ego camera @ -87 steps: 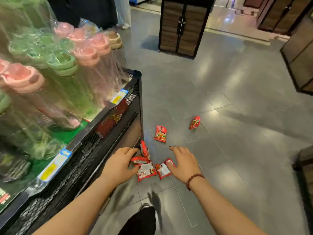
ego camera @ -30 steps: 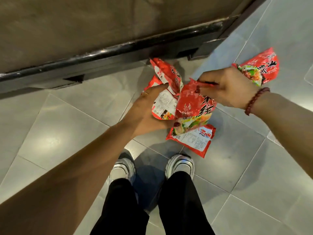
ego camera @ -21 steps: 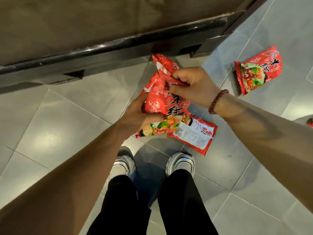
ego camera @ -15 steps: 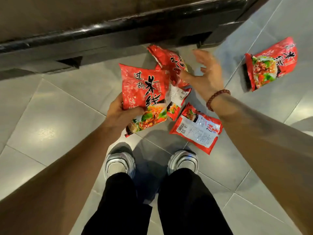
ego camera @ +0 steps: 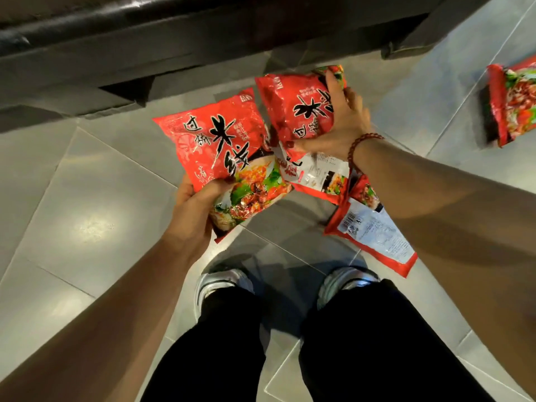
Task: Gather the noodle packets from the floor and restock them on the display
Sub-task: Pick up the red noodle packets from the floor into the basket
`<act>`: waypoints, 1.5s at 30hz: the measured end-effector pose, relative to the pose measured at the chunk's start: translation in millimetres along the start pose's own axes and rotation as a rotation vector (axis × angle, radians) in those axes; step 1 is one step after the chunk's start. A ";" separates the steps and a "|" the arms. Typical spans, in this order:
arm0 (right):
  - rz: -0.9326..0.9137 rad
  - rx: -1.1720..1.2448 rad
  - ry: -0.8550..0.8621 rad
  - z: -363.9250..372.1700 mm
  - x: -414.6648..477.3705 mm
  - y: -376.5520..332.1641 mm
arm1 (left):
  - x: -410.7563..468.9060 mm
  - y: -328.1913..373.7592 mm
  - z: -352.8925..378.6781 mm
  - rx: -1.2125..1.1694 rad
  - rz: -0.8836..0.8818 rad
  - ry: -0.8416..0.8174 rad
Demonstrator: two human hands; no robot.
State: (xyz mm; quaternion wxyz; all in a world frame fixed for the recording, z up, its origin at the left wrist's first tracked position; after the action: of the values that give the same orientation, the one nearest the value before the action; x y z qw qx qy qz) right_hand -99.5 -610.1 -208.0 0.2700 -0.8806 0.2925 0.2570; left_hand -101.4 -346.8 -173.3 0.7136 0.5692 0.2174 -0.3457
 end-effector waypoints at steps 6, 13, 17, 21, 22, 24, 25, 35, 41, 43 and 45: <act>-0.076 -0.264 0.146 18.3 -8.2 -5.0 | -4.0 -7.4 -20.9 -0.011 0.006 0.037; -0.014 -0.184 0.038 16.5 10.3 -34.8 | -11.0 -12.3 -40.3 -0.141 0.021 0.124; 0.041 -0.160 -0.109 12.8 8.4 -39.3 | -25.3 -9.7 -52.6 -0.170 0.020 0.171; 0.040 -0.027 -0.108 4.6 -24.7 -44.8 | -56.8 6.8 -61.5 -0.194 -0.001 0.284; 0.039 0.047 -0.094 0.3 -37.5 -46.7 | -68.3 14.4 -63.9 -0.206 -0.008 0.318; 0.062 0.249 -0.095 -13.9 -68.7 -54.7 | -95.9 31.9 -70.1 -0.234 -0.020 0.378; 0.066 0.349 -0.108 -23.0 -87.2 -61.3 | -112.4 41.2 -73.5 -0.245 -0.028 0.405; -0.043 0.727 -0.339 -141.9 -321.5 -213.0 | -348.6 188.7 -87.5 -0.410 -0.023 0.459; -0.232 0.639 -0.458 -213.7 -451.6 -332.2 | -513.6 275.3 -98.6 -0.533 0.103 0.596; -0.275 0.610 -0.480 -226.8 -486.2 -371.3 | -560.4 298.8 -108.1 -0.556 0.165 0.626; -0.315 0.577 -0.517 -233.9 -517.7 -407.0 | -599.2 315.7 -120.9 -0.598 0.213 0.655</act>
State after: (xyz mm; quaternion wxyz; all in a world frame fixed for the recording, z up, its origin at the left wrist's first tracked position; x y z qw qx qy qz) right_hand -125.2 -283.6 409.3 0.6062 -0.7093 0.1370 0.3326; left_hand -256.8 -47.5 426.3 0.7717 0.4367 0.4623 0.0059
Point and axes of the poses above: each hand's wrist, its own x-axis towards the middle knuckle, its own z-axis out of the palm, y = z × x, the point moved 2 cm from there along x, towards the middle knuckle, and after that the axes turned 10 degrees about -x, right-handed, at the moved point
